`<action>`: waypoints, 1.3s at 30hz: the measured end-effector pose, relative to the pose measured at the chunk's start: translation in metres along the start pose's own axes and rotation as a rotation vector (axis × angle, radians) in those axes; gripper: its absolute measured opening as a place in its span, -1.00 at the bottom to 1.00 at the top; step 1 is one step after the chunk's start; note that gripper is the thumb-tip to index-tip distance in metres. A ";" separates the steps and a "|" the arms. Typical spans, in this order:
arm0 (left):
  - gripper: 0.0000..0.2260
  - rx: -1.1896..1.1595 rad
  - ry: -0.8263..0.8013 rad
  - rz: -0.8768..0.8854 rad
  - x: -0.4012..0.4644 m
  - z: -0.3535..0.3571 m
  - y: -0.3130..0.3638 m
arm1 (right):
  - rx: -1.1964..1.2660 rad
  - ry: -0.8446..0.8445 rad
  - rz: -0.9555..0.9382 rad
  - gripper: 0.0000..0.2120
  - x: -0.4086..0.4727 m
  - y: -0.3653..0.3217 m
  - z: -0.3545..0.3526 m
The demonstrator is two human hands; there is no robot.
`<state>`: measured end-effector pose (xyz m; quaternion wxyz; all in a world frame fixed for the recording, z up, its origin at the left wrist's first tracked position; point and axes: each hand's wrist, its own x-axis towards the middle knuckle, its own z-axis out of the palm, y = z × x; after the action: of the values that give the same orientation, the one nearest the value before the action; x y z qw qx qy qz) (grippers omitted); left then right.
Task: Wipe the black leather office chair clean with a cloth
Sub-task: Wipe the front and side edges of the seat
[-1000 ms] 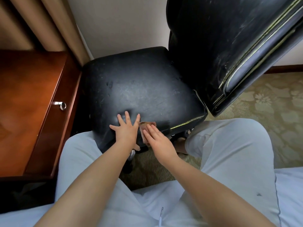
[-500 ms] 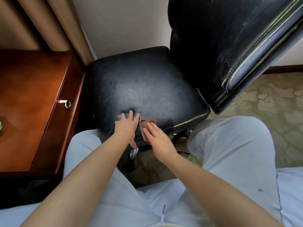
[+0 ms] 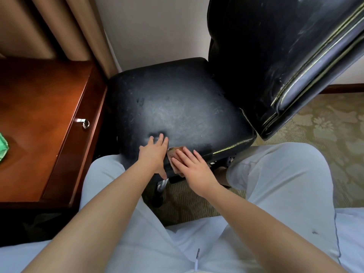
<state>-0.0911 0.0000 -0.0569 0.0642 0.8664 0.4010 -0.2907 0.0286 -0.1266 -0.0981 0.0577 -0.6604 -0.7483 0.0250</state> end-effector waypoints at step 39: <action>0.21 -0.015 -0.005 -0.033 -0.001 0.002 0.006 | 0.018 0.001 0.077 -0.38 0.006 0.008 -0.011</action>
<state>-0.0883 -0.0050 -0.0589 0.0670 0.8583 0.4174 -0.2907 0.0375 -0.1195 -0.0878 0.0628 -0.6883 -0.7219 0.0335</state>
